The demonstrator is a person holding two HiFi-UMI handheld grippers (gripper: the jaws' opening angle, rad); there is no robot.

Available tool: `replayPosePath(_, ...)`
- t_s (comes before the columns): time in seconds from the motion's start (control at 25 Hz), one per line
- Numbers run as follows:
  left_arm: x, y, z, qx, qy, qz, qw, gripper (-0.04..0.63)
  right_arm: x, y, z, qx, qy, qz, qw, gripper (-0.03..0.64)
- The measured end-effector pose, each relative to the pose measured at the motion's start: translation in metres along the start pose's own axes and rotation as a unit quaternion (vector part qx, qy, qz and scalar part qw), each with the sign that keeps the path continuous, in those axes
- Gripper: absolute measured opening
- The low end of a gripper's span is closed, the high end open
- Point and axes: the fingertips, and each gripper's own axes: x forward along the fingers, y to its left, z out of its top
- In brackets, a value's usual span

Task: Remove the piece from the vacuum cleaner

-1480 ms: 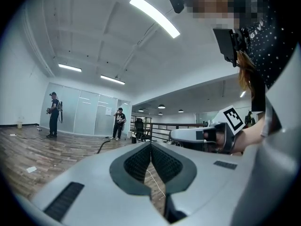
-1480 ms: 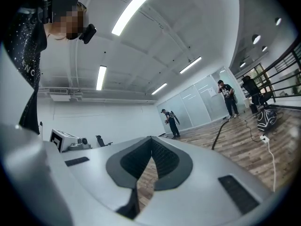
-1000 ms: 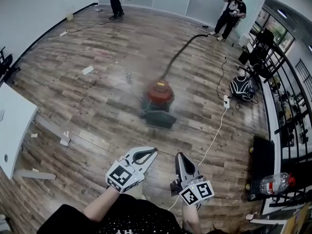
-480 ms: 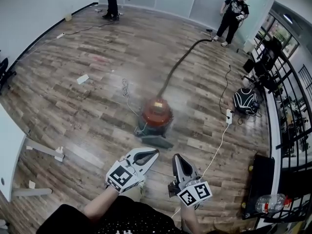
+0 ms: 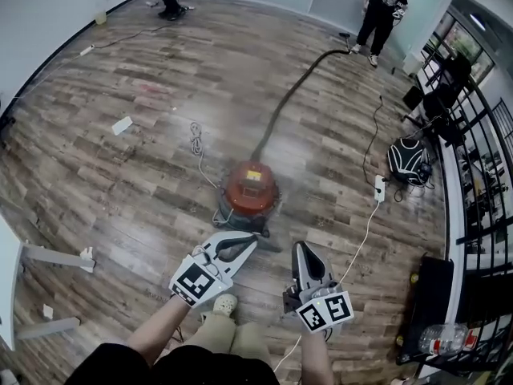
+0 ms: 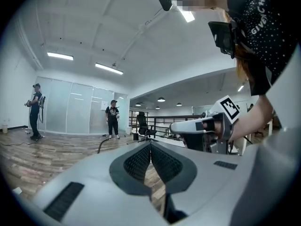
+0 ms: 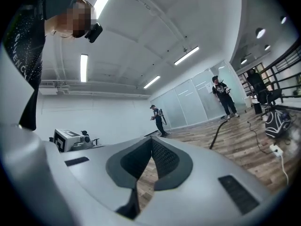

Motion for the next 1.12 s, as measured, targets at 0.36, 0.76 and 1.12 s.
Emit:
replayPosePath(0.36, 0.046, 0.017, -0.142, 0.009, 0.038, 0.009, 0.9992, 0.011, 0.022, -0.073, -0.119, -0.009, 0.010, -0.001, 1.000, 0.011)
replayPosePath(0.76, 0.067, 0.049, -0.304, 0.021, 0.015, 0.036, 0.9990, 0.011, 0.030, -0.135, -0.279, -0.028, -0.018, 0.006, 0.999, 0.012)
replayPosePath(1.12, 0.058, 0.088, -0.388, 0.079, -0.051, 0.093, 0.9912, 0.250, 0.020, -0.193, -0.367, -0.122, -0.042, -0.003, 0.992, 0.174)
